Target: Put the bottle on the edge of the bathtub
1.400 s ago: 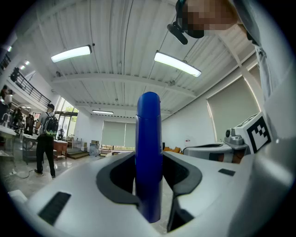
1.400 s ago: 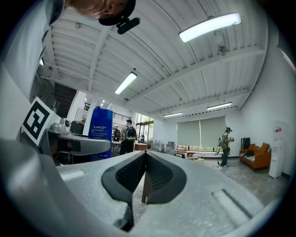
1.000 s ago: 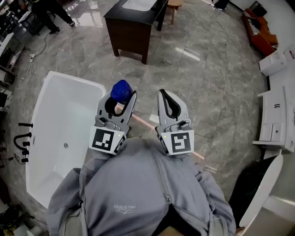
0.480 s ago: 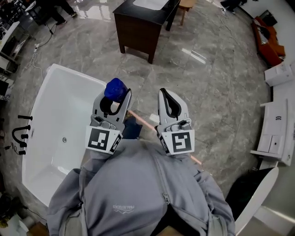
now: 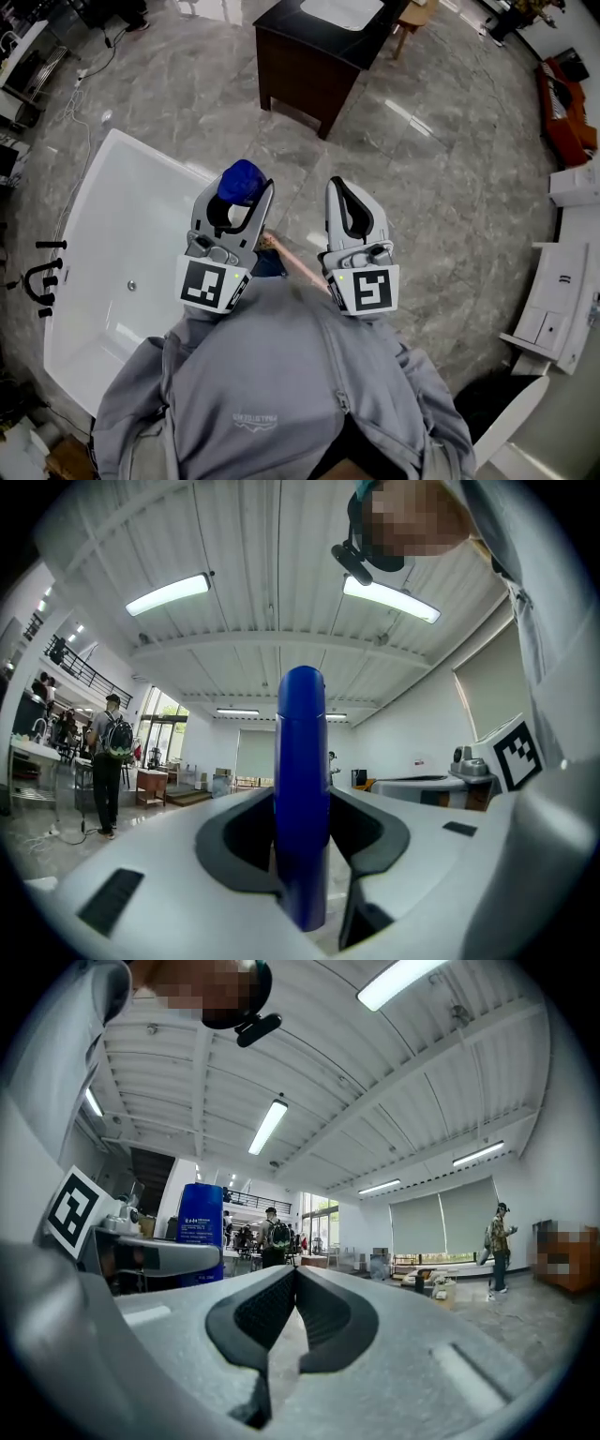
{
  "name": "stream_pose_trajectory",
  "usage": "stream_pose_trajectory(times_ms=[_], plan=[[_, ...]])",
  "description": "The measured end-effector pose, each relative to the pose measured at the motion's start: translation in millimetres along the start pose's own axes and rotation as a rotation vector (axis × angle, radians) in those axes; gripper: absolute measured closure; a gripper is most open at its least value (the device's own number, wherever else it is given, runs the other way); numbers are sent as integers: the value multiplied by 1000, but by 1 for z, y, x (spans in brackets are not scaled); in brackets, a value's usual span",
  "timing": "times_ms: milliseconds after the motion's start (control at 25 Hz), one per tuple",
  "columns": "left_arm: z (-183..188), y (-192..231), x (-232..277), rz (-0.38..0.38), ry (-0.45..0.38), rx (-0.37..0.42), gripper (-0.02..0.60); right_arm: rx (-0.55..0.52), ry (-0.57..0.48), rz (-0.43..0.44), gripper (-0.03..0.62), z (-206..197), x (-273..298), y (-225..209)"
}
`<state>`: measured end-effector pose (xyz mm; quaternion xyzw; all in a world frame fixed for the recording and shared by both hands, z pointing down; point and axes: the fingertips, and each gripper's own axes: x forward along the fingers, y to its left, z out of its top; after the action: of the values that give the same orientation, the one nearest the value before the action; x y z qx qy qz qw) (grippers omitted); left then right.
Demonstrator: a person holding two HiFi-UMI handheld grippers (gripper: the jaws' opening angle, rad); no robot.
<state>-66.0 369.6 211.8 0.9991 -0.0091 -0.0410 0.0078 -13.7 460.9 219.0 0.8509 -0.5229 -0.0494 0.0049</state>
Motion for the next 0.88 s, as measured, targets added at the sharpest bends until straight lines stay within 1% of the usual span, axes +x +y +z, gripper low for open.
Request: stream_pose_trajectory(times_ms=[120,280,480,640,800,880], plan=[[0,36,23,12,-11,-12,430,-7,16,9,592,-4,45,-6],[0,78,53,33,-20,-19,430,-15,35,3,592,-15,92,-28],[-5,113,77,54,-16,-20,430,-9,34,16,592,-21,137,-38],[-6,132,84,97,-20,-22,430,8,46,67,592,-28,162,-34],[-17,149,89,146,30,-44,430,20,62,134,592,-35,190,-31],[-20,159,95,184,39,-50,430,22,63,184,592,-37,210,-31]])
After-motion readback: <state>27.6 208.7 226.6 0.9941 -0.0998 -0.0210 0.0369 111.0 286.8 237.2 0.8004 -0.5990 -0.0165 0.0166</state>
